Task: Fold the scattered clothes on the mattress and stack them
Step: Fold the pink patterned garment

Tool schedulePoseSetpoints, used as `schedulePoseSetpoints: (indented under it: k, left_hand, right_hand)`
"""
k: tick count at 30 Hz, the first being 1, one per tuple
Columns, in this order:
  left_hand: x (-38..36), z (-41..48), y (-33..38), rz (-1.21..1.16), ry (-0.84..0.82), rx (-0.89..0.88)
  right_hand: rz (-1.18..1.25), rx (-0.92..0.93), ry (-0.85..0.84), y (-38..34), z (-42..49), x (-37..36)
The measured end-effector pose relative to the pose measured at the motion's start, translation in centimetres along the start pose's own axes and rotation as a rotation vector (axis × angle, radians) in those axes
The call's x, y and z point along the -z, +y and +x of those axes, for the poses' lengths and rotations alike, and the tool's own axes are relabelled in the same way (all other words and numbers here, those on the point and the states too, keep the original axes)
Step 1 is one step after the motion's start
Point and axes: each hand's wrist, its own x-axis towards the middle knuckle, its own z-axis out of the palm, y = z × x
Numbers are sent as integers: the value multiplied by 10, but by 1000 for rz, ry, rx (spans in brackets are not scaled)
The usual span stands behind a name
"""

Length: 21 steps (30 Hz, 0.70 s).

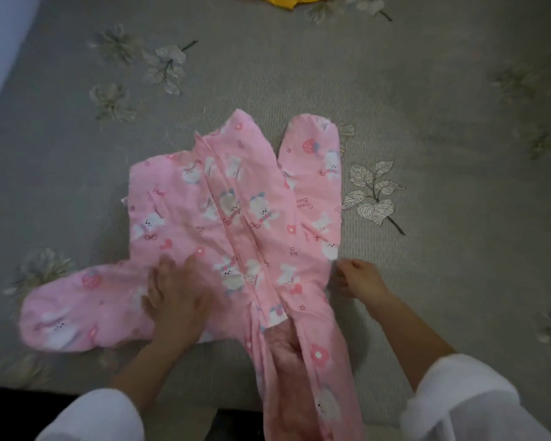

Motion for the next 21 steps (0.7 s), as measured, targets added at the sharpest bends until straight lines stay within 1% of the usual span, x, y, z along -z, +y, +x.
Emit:
schedulePoseSetpoints:
  k: [3,5,7,9,11,12,13,14,15,16,17,18,19,21]
  left_hand:
    - [-32,-4,14,-45,-149,77]
    - [-41,-1,22,-108,-176,72]
    - [-45,12,20,-93,-172,33]
    - [-44,31,17,-66,-169,-34]
    - [-44,50,20,-14,-182,-137]
    - [-45,57,26,15,-200,-195]
    - [-47,62,33,46,-224,-254]
    - [-49,65,41,79,-241,-312]
    - [-52,68,48,113,-260,-361]
    - [-54,71,54,147,-270,-402]
    - [-55,74,58,184,-278,-430]
    - [-56,78,60,223,-287,-447]
    - [-56,83,60,262,-293,-454]
    - [-55,91,61,315,-287,-451]
  right_hand:
    - [102,7,59,-12,23,-24]
    - [103,69,98,-23,35,-30]
    - [98,159,160,-33,45,-25]
    - [138,270,285,-40,42,-10]
    - [155,350,489,-38,32,7]
    - [171,338,591,-30,29,14]
    - [193,268,663,-19,27,21]
    - [219,151,691,-3,26,26]
    - [236,9,666,14,23,32]
    - [224,-131,596,31,21,36]
    - [182,-216,520,47,17,41]
    - [127,-232,484,57,12,46]
    - [77,-202,489,63,10,52]
    - [25,-106,600,60,9,62]
